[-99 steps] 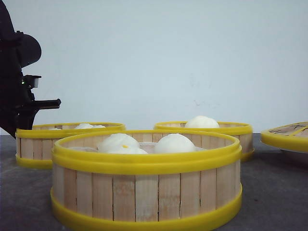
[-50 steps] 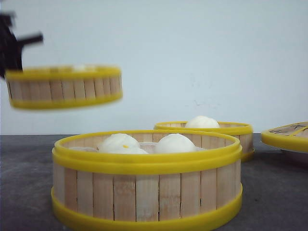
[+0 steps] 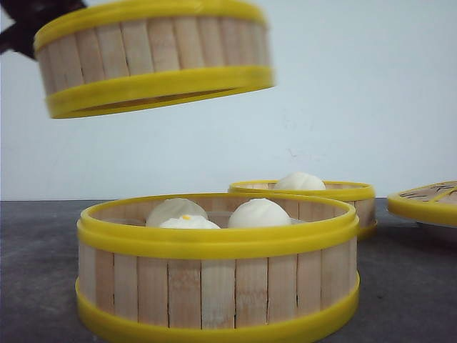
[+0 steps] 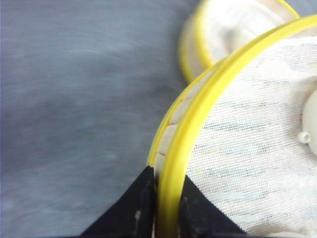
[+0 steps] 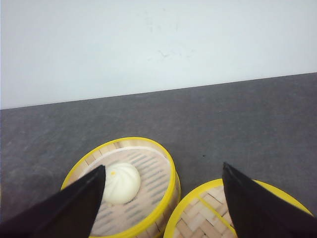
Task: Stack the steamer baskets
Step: 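Lift the basket with the left gripper and carry it over the front basket, then lower the basket onto the front basket and open the left gripper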
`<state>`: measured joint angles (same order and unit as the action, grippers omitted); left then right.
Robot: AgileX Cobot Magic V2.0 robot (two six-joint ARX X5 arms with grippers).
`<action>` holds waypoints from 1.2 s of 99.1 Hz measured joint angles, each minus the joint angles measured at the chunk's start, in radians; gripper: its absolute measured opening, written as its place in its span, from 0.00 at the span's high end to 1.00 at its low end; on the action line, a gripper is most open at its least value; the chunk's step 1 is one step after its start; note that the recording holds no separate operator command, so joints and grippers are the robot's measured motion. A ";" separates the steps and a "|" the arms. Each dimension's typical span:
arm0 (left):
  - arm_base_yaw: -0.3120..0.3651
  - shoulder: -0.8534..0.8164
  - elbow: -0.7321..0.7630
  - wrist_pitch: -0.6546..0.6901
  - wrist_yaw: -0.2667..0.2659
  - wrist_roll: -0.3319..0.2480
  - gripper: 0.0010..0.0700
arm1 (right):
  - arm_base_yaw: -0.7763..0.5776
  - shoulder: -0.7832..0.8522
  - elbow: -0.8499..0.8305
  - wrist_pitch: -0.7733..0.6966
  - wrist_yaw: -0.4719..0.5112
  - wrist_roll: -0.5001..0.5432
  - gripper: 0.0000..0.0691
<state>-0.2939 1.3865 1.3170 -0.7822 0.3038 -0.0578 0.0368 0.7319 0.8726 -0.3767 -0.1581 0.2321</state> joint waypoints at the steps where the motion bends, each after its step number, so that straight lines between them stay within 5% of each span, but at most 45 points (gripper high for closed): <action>1: -0.008 0.000 0.000 0.000 -0.003 0.002 0.98 | 0.000 -0.001 0.000 -0.001 0.000 0.000 0.33; 38: -0.168 0.060 -0.065 0.028 -0.086 0.043 0.98 | 0.000 -0.012 0.000 -0.034 0.000 0.000 0.33; 119: -0.225 0.118 -0.157 0.159 -0.089 0.047 0.98 | 0.001 -0.013 0.000 -0.073 0.000 0.000 0.33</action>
<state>-0.5194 1.5043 1.1599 -0.6228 0.2153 -0.0113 0.0376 0.7185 0.8726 -0.4496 -0.1585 0.2321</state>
